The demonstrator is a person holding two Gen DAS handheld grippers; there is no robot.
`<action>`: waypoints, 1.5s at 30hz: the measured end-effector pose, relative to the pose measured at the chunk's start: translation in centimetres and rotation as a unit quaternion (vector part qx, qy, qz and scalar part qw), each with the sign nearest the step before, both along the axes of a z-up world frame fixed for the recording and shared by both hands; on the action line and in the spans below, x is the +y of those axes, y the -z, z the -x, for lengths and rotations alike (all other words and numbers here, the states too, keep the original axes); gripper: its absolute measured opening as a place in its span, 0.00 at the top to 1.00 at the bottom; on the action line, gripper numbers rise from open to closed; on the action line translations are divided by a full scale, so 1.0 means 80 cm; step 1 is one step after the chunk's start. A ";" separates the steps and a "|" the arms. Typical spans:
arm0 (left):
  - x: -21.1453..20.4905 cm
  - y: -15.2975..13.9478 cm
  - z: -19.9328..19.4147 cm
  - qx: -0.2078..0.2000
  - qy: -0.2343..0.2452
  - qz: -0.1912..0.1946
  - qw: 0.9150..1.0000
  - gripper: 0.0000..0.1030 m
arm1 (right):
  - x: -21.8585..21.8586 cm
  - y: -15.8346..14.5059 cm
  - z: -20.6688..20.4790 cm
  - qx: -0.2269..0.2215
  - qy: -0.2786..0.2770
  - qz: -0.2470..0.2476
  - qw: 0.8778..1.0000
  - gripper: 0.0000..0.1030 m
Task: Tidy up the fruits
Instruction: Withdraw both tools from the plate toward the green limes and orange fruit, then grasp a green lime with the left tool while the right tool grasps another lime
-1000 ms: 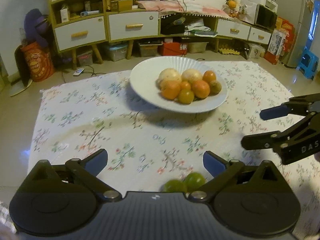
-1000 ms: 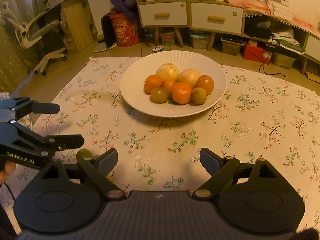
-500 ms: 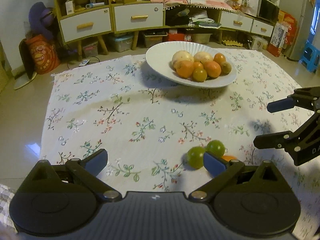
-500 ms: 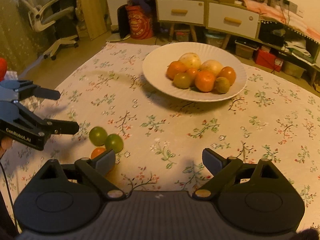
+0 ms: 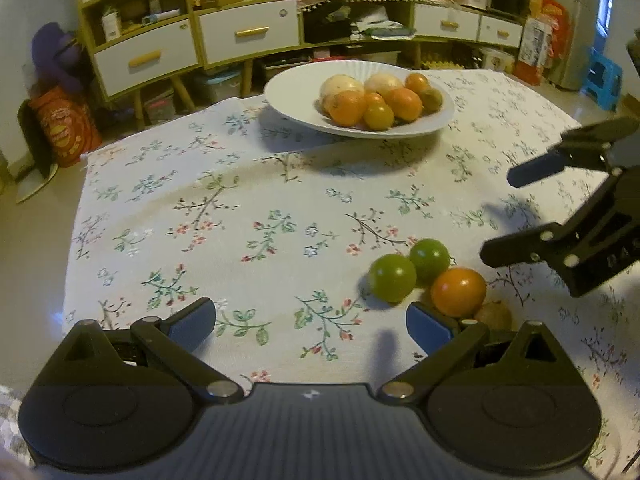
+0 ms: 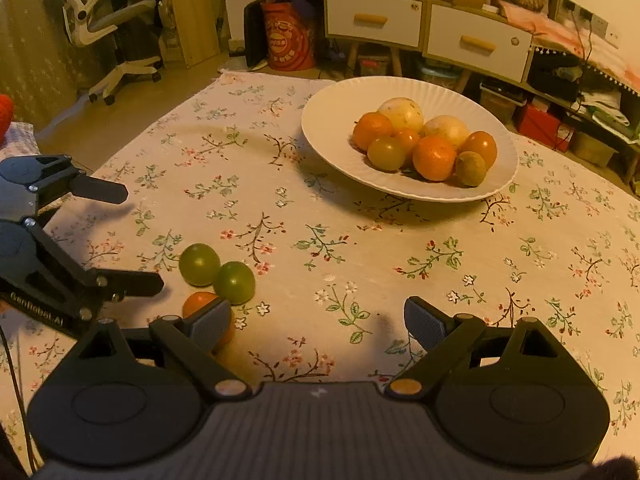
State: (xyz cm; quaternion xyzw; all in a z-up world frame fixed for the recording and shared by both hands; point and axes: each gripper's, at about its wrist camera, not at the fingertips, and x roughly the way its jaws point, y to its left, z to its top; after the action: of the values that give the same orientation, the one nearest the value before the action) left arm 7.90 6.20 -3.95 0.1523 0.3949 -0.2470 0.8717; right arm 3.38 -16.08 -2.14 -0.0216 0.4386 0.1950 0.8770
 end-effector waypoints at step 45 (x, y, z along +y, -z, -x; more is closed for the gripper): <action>-0.039 0.007 -0.014 0.018 0.031 0.023 0.999 0.80 | 0.020 0.014 -0.012 0.013 -0.015 0.014 1.000 0.18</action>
State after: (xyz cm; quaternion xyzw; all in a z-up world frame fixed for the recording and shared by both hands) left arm 9.01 3.04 -4.51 0.1396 0.3996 -0.2855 0.8598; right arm 4.35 -14.44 -3.24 -0.0378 0.4524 0.2024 0.8677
